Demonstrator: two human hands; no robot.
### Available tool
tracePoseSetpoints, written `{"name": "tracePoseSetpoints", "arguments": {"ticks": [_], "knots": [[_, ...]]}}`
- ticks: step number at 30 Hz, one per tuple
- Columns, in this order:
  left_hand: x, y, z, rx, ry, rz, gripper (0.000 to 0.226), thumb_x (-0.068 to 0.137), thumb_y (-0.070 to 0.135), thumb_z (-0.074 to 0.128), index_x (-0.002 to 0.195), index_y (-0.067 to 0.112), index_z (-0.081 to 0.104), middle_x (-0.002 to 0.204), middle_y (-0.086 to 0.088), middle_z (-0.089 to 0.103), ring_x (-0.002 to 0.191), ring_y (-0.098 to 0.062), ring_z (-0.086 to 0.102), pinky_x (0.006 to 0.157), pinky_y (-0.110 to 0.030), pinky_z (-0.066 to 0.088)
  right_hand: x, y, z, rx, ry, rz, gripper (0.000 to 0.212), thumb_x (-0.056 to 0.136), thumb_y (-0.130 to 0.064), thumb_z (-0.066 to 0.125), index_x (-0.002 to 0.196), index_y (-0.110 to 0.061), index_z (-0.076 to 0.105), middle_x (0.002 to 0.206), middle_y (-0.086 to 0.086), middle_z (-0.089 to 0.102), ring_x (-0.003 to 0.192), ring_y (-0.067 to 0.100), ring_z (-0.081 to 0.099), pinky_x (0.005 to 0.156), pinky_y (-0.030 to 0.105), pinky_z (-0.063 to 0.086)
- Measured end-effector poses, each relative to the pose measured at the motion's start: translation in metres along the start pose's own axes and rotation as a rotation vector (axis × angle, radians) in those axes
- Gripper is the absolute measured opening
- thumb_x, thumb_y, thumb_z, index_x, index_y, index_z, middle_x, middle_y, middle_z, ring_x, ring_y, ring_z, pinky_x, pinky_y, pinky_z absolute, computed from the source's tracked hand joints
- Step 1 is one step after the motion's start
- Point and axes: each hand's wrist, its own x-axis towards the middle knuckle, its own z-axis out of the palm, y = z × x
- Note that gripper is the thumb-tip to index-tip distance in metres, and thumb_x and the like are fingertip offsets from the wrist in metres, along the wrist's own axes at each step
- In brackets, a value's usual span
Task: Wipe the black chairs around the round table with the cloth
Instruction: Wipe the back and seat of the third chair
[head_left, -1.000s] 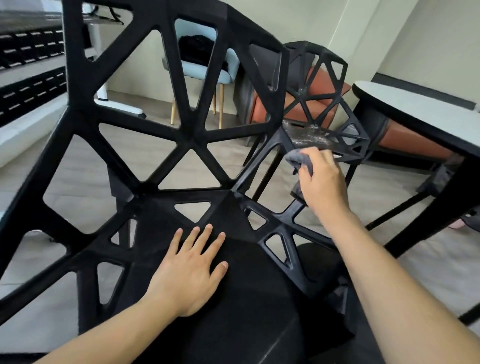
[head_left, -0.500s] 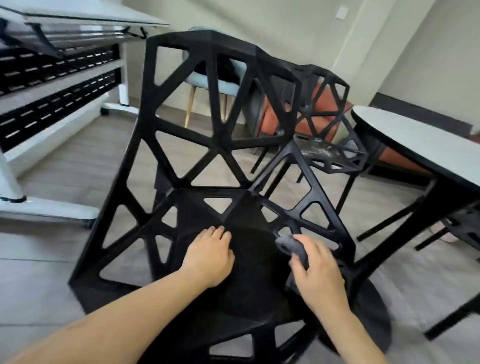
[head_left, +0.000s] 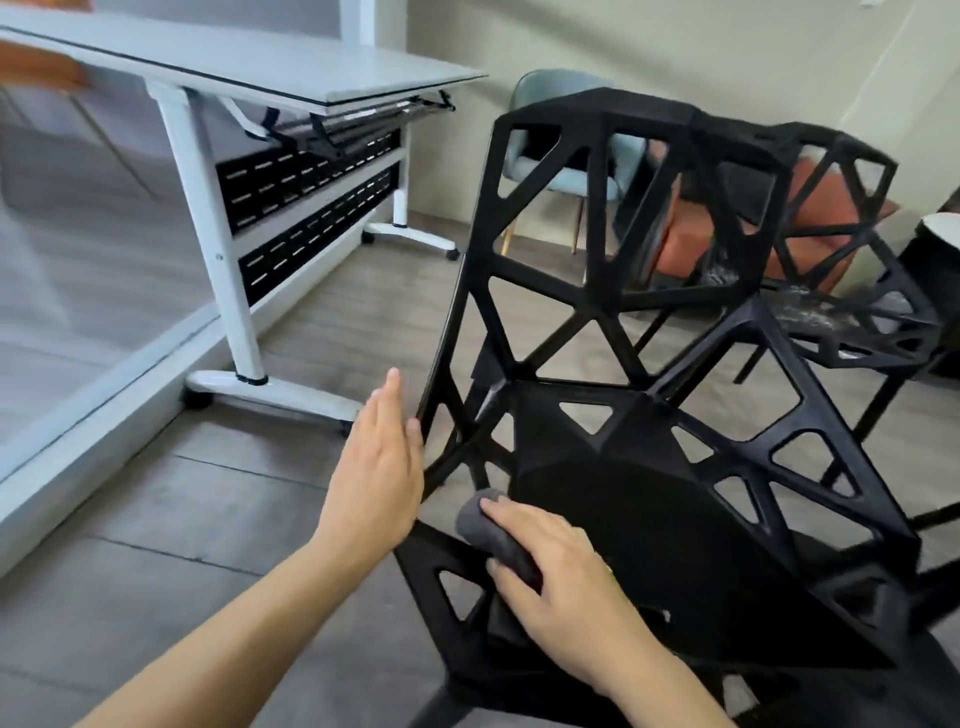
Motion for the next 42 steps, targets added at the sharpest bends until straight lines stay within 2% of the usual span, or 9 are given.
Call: {"name": "tracePoseSetpoints", "arguments": {"ticks": [3,7,10,12,17,23,31,37,42], "knots": [[-0.005,0.002,0.006,-0.117,-0.138,-0.128,0.042,0.107,0.042,0.023,0.145,0.034,0.039,0.132,0.005,0.062,0.123,-0.023,0.054,0.102,-0.042,0.043,0.029,0.04,-0.002,-0.122,0.04,-0.036,0.048,0.098,-0.038,0.054,0.145,-0.041,0.044,0.146,-0.022,0.045,0.133,0.0,0.04,0.109,0.027,0.033],[-0.009,0.003,0.009,0.006,-0.031,-0.071,0.036,0.109,0.03,0.026,0.138,0.019,0.044,0.107,-0.003,0.066,0.103,-0.032,0.06,0.079,-0.036,0.04,0.107,0.115,-0.02,-0.343,0.167,0.372,0.046,0.103,-0.04,0.045,0.146,-0.026,0.044,0.145,0.005,0.049,0.129,0.031,0.048,0.105,0.045,0.039],[-0.008,0.002,0.015,0.254,0.048,0.142,0.054,0.102,0.004,0.04,0.155,0.006,0.029,0.151,-0.013,0.044,0.14,-0.031,0.04,0.109,-0.039,0.038,0.126,0.12,-0.015,-0.363,0.244,0.458,0.043,0.103,-0.039,0.043,0.142,-0.021,0.046,0.143,0.009,0.051,0.128,0.034,0.047,0.104,0.049,0.038],[-0.001,0.0,0.018,0.417,0.018,0.334,0.058,0.098,0.001,0.043,0.154,0.004,0.031,0.16,-0.015,0.032,0.151,-0.033,0.024,0.121,-0.046,0.025,0.12,0.102,-0.003,-0.312,0.204,0.354,0.045,0.101,-0.036,0.046,0.144,-0.022,0.045,0.145,0.006,0.049,0.13,0.033,0.046,0.105,0.048,0.036],[-0.014,0.017,0.032,0.628,-0.152,0.493,0.049,0.098,0.03,0.038,0.138,0.009,0.056,0.152,-0.017,0.046,0.149,-0.035,0.027,0.122,-0.05,0.021,0.093,0.095,-0.004,-0.227,0.044,-0.039,0.05,0.099,-0.039,0.054,0.147,-0.029,0.045,0.146,-0.002,0.049,0.13,0.022,0.047,0.108,0.043,0.039],[-0.02,0.018,0.038,0.594,-0.222,0.434,0.034,0.097,0.028,0.036,0.099,0.016,0.068,0.111,-0.007,0.071,0.121,-0.03,0.06,0.112,-0.041,0.039,0.129,0.179,-0.054,-0.511,0.361,0.543,0.041,0.102,-0.035,0.044,0.138,-0.016,0.049,0.137,0.016,0.052,0.124,0.041,0.05,0.1,0.05,0.042],[-0.021,0.019,0.04,0.516,-0.146,0.464,0.023,0.097,0.02,0.039,0.083,0.017,0.057,0.09,-0.006,0.067,0.107,-0.031,0.064,0.109,-0.041,0.042,0.188,0.099,0.002,-0.236,0.278,0.199,0.038,0.098,-0.031,0.05,0.135,-0.021,0.056,0.136,0.007,0.056,0.125,0.034,0.049,0.104,0.049,0.037],[-0.021,0.023,0.035,0.551,-0.164,0.433,0.021,0.093,0.016,0.045,0.079,0.011,0.059,0.085,-0.012,0.069,0.096,-0.035,0.064,0.101,-0.043,0.045,0.065,0.091,-0.018,-0.191,0.197,0.184,0.03,0.089,-0.033,0.059,0.117,-0.027,0.066,0.118,-0.001,0.062,0.11,0.025,0.055,0.098,0.047,0.042],[-0.024,0.024,0.027,0.588,-0.225,0.479,0.021,0.092,0.014,0.047,0.084,0.007,0.065,0.086,-0.014,0.071,0.089,-0.037,0.066,0.101,-0.047,0.046,-0.058,0.079,-0.035,-0.36,0.498,0.453,0.038,0.087,-0.04,0.048,0.118,-0.029,0.067,0.112,0.001,0.065,0.104,0.028,0.057,0.089,0.046,0.044]]}}
